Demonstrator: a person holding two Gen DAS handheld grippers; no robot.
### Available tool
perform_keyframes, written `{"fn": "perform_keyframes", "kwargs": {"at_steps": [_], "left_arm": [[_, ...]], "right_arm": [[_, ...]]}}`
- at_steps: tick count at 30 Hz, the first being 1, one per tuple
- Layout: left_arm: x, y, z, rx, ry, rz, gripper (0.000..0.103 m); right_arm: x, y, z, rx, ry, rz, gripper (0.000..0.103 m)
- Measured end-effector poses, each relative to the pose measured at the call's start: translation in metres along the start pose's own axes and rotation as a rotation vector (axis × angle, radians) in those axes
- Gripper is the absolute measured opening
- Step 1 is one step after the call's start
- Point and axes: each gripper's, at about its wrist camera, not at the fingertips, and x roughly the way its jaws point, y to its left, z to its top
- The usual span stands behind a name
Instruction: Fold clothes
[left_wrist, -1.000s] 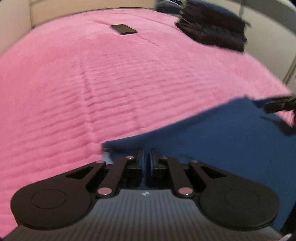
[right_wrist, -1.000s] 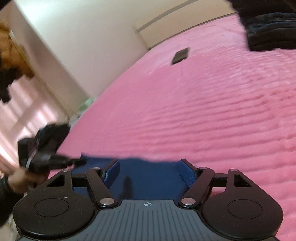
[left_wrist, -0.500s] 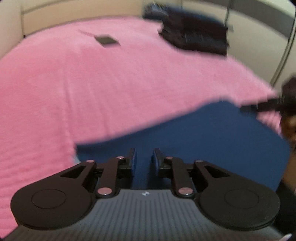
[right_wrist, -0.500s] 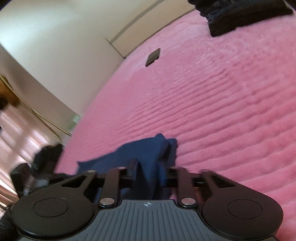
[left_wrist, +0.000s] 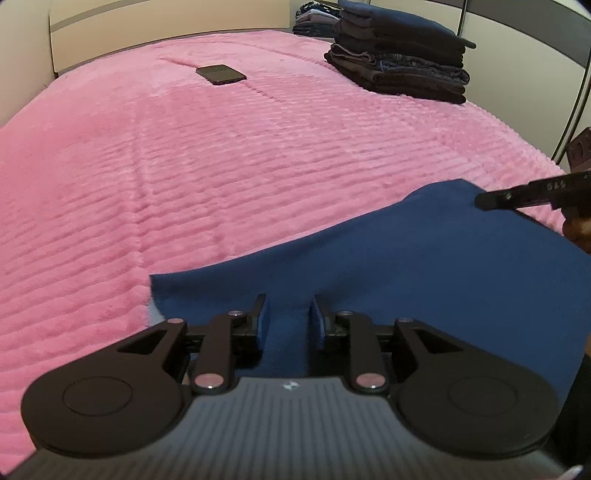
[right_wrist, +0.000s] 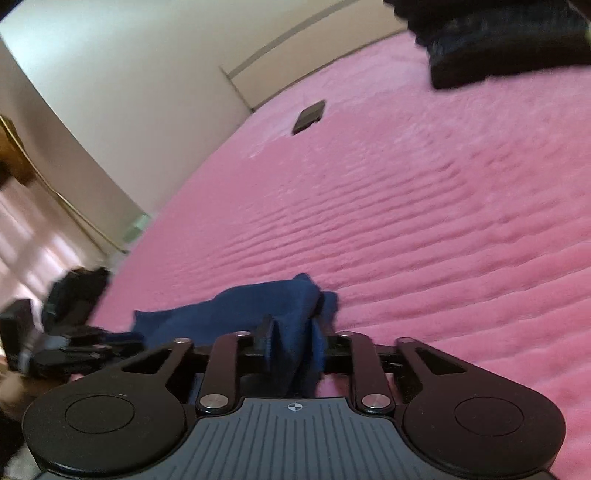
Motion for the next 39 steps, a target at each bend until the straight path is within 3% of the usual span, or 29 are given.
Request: {"fn": "perform_keyframes", "kwargs": {"at_steps": [2,4,9,11,13,15,17,20,23,26,31,32,35,39], "left_arm": [[-0.006,0.002,0.000,-0.005,0.004,0.026,0.024],[-0.021,0.004,-0.003,-0.014,-0.010,0.046,0.024],[-0.075,-0.012,-0.020,-0.017,-0.089,0.039,0.021],[-0.094,-0.021,-0.032,-0.039,-0.124,-0.007,0.021],[-0.097,-0.028,-0.049,-0.054,-0.105,-0.035,0.022],[-0.085,-0.031,-0.069,-0.036,-0.041,-0.018,0.023],[-0.079,-0.028,-0.085,-0.022,-0.030,0.006,0.026],[-0.089,-0.018,-0.090,-0.081,-0.035,0.023,0.026],[-0.094,-0.022,-0.090,-0.030,-0.014,0.103,0.025],[-0.106,-0.035,-0.090,0.012,-0.043,0.121,0.022],[-0.116,-0.090,-0.078,0.140,-0.163,0.021,0.024],[-0.113,-0.101,-0.075,0.167,-0.173,-0.011,0.027],[-0.091,-0.125,-0.070,0.223,-0.144,-0.083,0.029],[-0.078,-0.136,-0.071,0.299,-0.121,-0.052,0.033]], "right_arm": [[-0.018,0.017,-0.001,-0.047,-0.028,-0.049,0.036],[-0.041,0.036,-0.008,-0.076,-0.065,-0.023,0.036],[-0.073,0.082,-0.061,-0.106,-0.065,0.157,0.036],[-0.062,0.082,-0.089,-0.117,0.014,0.142,0.036],[-0.060,0.068,-0.107,-0.079,-0.004,0.158,0.036],[-0.072,0.069,-0.106,-0.058,-0.012,0.143,0.036],[-0.084,0.075,-0.107,-0.108,-0.015,0.097,0.036],[-0.096,0.073,-0.112,-0.144,-0.020,0.047,0.036],[-0.102,0.076,-0.120,-0.139,-0.044,0.000,0.036],[-0.104,0.075,-0.130,-0.104,-0.061,-0.003,0.037],[-0.107,0.068,-0.134,-0.049,-0.070,-0.029,0.038],[-0.107,0.066,-0.135,-0.044,-0.053,-0.047,0.045],[-0.110,0.064,-0.139,-0.061,-0.033,-0.084,0.048],[-0.113,0.070,-0.143,-0.140,-0.066,-0.058,0.048]]}}
